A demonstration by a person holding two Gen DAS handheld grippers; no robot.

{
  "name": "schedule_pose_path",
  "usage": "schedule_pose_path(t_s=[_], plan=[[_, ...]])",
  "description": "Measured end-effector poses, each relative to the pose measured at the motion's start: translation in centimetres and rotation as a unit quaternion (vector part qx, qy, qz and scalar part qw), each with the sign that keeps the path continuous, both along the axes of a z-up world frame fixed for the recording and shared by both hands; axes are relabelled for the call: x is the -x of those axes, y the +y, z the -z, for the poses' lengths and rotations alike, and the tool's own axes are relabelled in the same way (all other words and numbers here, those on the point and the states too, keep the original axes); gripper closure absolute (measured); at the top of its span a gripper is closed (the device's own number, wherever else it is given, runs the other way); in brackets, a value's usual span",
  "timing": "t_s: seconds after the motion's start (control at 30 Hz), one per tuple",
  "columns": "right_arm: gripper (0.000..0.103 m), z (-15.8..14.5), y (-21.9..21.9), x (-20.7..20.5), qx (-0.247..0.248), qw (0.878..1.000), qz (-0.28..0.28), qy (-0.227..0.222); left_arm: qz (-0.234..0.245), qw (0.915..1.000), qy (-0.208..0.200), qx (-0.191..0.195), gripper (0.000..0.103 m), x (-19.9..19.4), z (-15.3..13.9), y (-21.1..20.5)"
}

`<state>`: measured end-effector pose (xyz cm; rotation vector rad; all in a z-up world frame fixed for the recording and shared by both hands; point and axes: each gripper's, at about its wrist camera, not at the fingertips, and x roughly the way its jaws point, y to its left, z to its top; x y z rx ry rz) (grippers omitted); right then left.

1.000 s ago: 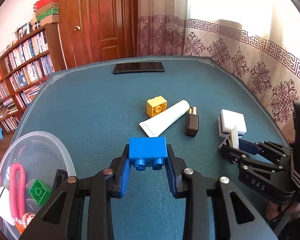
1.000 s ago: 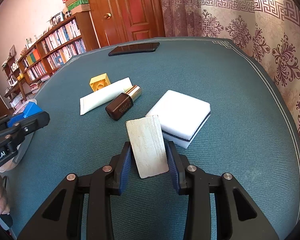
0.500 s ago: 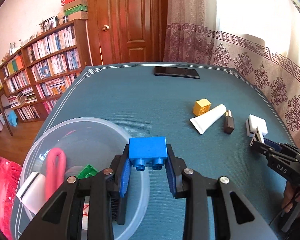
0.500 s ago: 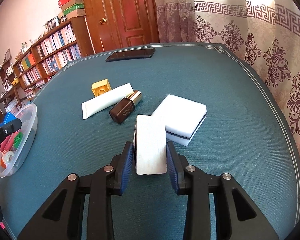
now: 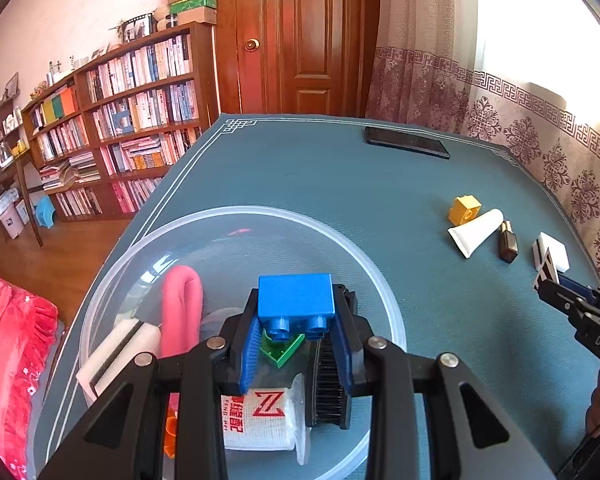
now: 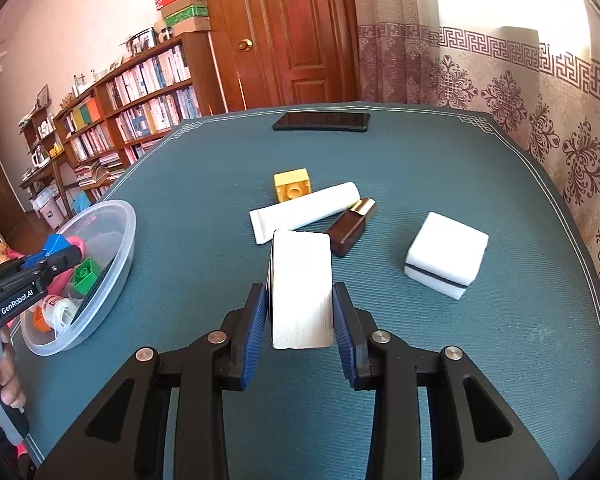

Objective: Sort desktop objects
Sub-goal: 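Carry the blue brick and white card over the clear bowl and open both tools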

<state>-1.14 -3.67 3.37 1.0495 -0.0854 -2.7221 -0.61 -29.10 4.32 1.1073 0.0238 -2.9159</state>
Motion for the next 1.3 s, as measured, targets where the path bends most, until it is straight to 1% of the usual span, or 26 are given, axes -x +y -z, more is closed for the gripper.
schedule_pose_path(t_s=[0.6,0.7,0.77,0.83,0.87,1.0,1.07,1.13,1.3], plan=[[0.067,-1.3,-9.1,-1.2,-0.015,0.996,-0.092,0.010,-0.028,0.9994,-0.008,-0.021,0.067,-0.5,1.3,-4.0],[0.067,-1.3,-10.5,-1.3,-0.016,0.994,-0.107,0.010,-0.029,0.9990,-0.011,-0.032,0.066,-0.5,1.5,-4.5],[0.067,-1.2,-11.3,-1.3,-0.018,0.993,-0.114,0.009,-0.031,0.9987,-0.013,-0.038,0.055,-0.5,1.6,-4.9],[0.067,-1.2,-12.1,-1.4,-0.019,0.992,-0.121,0.008,-0.035,0.9986,-0.011,-0.038,0.047,-0.6,1.6,-5.2],[0.067,-1.2,-12.4,-1.4,-0.019,0.992,-0.125,0.007,-0.036,0.9985,-0.010,-0.039,0.043,-0.6,1.5,-5.4],[0.067,-1.2,-13.8,-1.4,-0.022,0.990,-0.137,0.007,-0.035,0.9983,-0.008,-0.046,0.036,-0.9,1.4,-6.0],[0.067,-1.2,-14.4,-1.3,-0.023,0.989,-0.144,0.007,-0.035,0.9981,-0.005,-0.050,0.026,-1.1,1.2,-6.3],[0.067,-1.2,-15.0,-1.3,-0.023,0.988,-0.149,0.008,-0.038,0.9978,0.001,-0.054,0.023,-1.3,0.9,-6.7],[0.067,-1.0,-16.2,-1.1,-0.026,0.987,-0.161,0.004,-0.041,0.9970,0.005,-0.066,0.020,-1.4,0.2,-7.5]])
